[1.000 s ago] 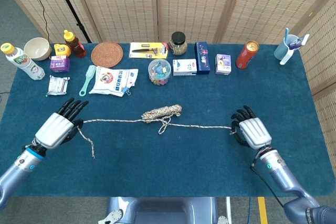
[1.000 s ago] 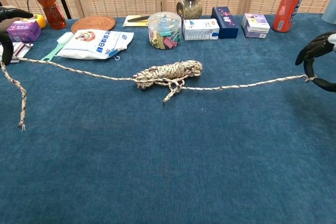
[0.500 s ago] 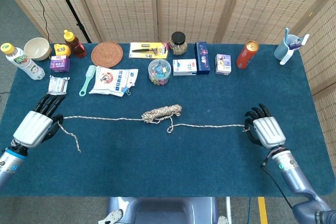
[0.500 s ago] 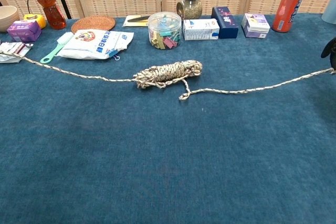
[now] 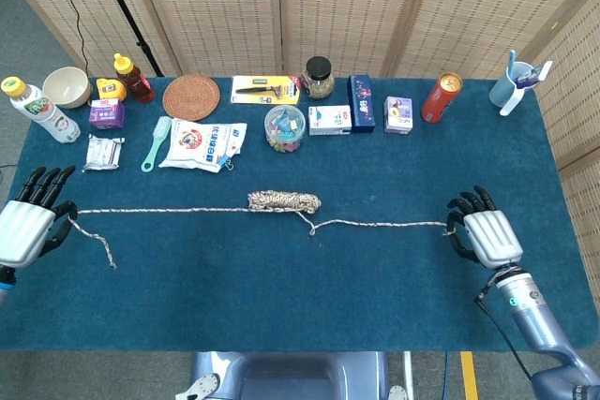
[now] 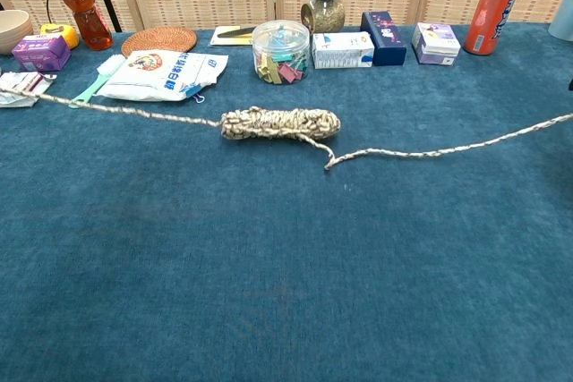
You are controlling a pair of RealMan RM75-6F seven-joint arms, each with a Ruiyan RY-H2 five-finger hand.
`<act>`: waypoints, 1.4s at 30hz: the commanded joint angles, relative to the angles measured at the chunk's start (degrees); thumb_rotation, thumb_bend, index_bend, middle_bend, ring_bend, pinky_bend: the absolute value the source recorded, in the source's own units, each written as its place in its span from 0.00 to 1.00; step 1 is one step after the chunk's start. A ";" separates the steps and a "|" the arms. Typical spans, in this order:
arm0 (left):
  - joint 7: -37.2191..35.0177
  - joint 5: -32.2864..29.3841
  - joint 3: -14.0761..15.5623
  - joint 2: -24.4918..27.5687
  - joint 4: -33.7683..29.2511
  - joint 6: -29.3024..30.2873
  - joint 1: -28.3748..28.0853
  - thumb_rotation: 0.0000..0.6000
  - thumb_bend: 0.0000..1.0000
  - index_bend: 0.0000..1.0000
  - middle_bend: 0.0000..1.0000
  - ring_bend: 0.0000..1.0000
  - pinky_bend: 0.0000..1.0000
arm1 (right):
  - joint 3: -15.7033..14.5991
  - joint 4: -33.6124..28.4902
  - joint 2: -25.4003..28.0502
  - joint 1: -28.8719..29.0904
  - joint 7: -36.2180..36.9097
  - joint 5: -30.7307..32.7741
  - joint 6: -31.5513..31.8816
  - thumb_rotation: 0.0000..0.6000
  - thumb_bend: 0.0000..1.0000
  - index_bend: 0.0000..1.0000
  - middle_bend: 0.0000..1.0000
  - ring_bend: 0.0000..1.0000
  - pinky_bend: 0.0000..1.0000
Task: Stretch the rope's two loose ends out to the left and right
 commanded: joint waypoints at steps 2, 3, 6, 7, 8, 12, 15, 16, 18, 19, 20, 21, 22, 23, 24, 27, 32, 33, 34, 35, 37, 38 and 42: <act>0.73 0.83 -0.38 -0.29 -1.13 -0.25 -0.38 1.00 0.46 0.65 0.00 0.00 0.00 | -0.13 -2.51 0.30 0.42 0.99 -1.88 0.33 1.00 0.54 0.64 0.28 0.15 0.00; 0.94 1.01 -0.50 -0.45 -1.54 -0.46 -0.57 1.00 0.46 0.65 0.00 0.00 0.00 | -0.17 -3.15 0.33 0.59 1.04 -2.43 0.39 1.00 0.54 0.64 0.28 0.15 0.00; 2.52 1.98 -1.08 -1.50 -3.73 -1.84 -2.09 1.00 0.46 0.65 0.00 0.00 0.00 | -0.15 -5.91 -0.07 1.80 1.31 -4.66 0.12 1.00 0.54 0.64 0.28 0.15 0.00; 3.39 2.30 -1.30 -1.81 -4.55 -2.37 -2.64 1.00 0.46 0.65 0.00 0.00 0.00 | -0.05 -6.58 -0.31 2.25 1.38 -5.04 -0.22 1.00 0.54 0.64 0.28 0.15 0.00; 3.95 2.52 -1.47 -2.01 -5.11 -2.72 -3.01 1.00 0.46 0.65 0.00 0.00 0.00 | 0.01 -7.02 -0.47 2.57 1.46 -5.24 -0.53 1.00 0.54 0.64 0.28 0.15 0.00; 6.16 3.22 -2.08 -2.76 -7.37 -4.66 -4.72 1.00 0.46 0.65 0.00 0.00 0.00 | 0.45 -8.02 -1.29 3.85 1.16 -5.75 -1.63 1.00 0.54 0.64 0.28 0.15 0.00; 8.09 4.03 -2.46 -3.18 -9.30 -6.25 -6.23 1.00 0.46 0.64 0.00 0.00 0.00 | 0.82 -8.55 -2.01 4.78 1.10 -6.11 -2.27 1.00 0.54 0.64 0.28 0.15 0.00; 8.71 4.02 -2.60 -3.19 -10.05 -6.87 -6.62 1.00 0.45 0.61 0.00 0.00 0.00 | 0.94 -8.63 -2.22 5.00 1.07 -6.13 -2.40 1.00 0.54 0.63 0.28 0.15 0.00; 10.24 3.90 -2.57 -2.76 -11.76 -8.44 -7.24 1.00 0.45 0.49 0.00 0.00 0.00 | 1.01 -8.67 -2.46 5.34 0.58 -6.16 -2.71 1.00 0.54 0.58 0.25 0.14 0.00; 11.49 3.50 -2.60 -2.20 -13.23 -9.66 -7.59 1.00 0.43 0.37 0.00 0.00 0.00 | 1.04 -8.66 -2.53 5.50 -0.14 -5.98 -3.00 1.00 0.54 0.54 0.23 0.12 0.00; 12.44 3.21 -2.59 -1.74 -14.40 -10.54 -7.82 1.00 0.41 0.24 0.00 0.00 0.00 | 1.03 -8.71 -2.50 5.61 -0.77 -5.78 -3.27 1.00 0.54 0.45 0.18 0.09 0.00; 13.28 2.95 -2.59 -1.28 -15.54 -11.32 -8.04 1.00 0.38 0.16 0.00 0.00 0.00 | 1.08 -8.77 -2.48 5.66 -1.42 -5.51 -3.43 1.00 0.53 0.34 0.12 0.05 0.00; 14.24 2.57 -2.63 -0.70 -16.96 -12.15 -8.23 1.00 0.34 0.07 0.00 0.00 0.00 | 1.24 -8.76 -2.53 5.64 -2.29 -5.22 -3.29 1.00 0.51 0.26 0.08 0.03 0.00; 14.83 2.30 -2.64 -0.26 -17.99 -12.73 -8.36 1.00 0.31 0.02 0.00 0.00 0.00 | 1.39 -8.67 -2.61 5.55 -2.80 -4.97 -3.05 1.00 0.46 0.16 0.04 0.01 0.00; 15.33 1.94 -2.66 0.27 -19.16 -13.32 -8.44 1.00 0.28 0.00 0.00 0.00 0.00 | 1.50 -8.71 -2.62 5.42 -3.16 -4.57 -2.91 1.00 0.40 0.07 0.01 0.00 0.00; 16.13 1.21 -2.87 1.13 -20.77 -13.74 -8.32 1.00 0.24 0.00 0.00 0.00 0.00 | 1.76 -8.85 -2.34 5.07 -3.22 -4.24 -2.10 1.00 0.27 0.00 0.00 0.00 0.00; 17.11 -0.21 -3.36 2.34 -22.45 -12.93 -7.28 1.00 0.23 0.00 0.00 0.00 0.00 | 1.86 -8.90 -1.37 4.23 -2.92 -3.90 -0.77 1.00 0.22 0.00 0.00 0.00 0.00; 17.35 -0.59 -3.40 2.71 -22.92 -12.66 -6.90 1.00 0.23 0.00 0.00 0.00 0.00 | 1.89 -9.09 -1.02 3.97 -2.46 -3.70 -0.52 1.00 0.22 0.00 0.00 0.00 0.00; 17.36 -1.01 -3.42 3.13 -23.49 -12.39 -6.49 1.00 0.23 0.00 0.00 0.00 0.00 | 1.96 -9.18 -0.66 3.68 -1.99 -3.49 -0.18 1.00 0.22 0.00 0.00 0.00 0.00; 17.16 -1.64 -3.42 3.78 -24.29 -12.02 -5.87 1.00 0.23 0.00 0.00 0.00 0.00 | 2.05 -9.12 -0.21 3.25 -1.59 -3.26 0.42 1.00 0.22 0.00 0.00 0.00 0.00; 16.84 -2.75 -3.38 5.04 -25.58 -11.14 -4.62 1.00 0.23 0.00 0.00 0.00 0.00 | 2.33 -9.09 0.39 2.38 -0.61 -2.70 1.65 1.00 0.22 0.00 0.00 0.00 0.00; 16.79 -3.06 -3.38 5.36 -25.89 -10.76 -4.20 1.00 0.23 0.00 0.00 0.00 0.00 | 2.41 -9.03 0.54 2.11 -0.46 -2.50 2.00 1.00 0.22 0.00 0.00 0.00 0.00; 15.85 -4.81 -3.13 7.35 -27.16 -6.59 -0.36 1.00 0.23 0.00 0.00 0.00 0.00 | 2.98 -8.32 1.87 -0.01 -0.71 -0.22 4.22 1.00 0.22 0.04 0.00 0.00 0.00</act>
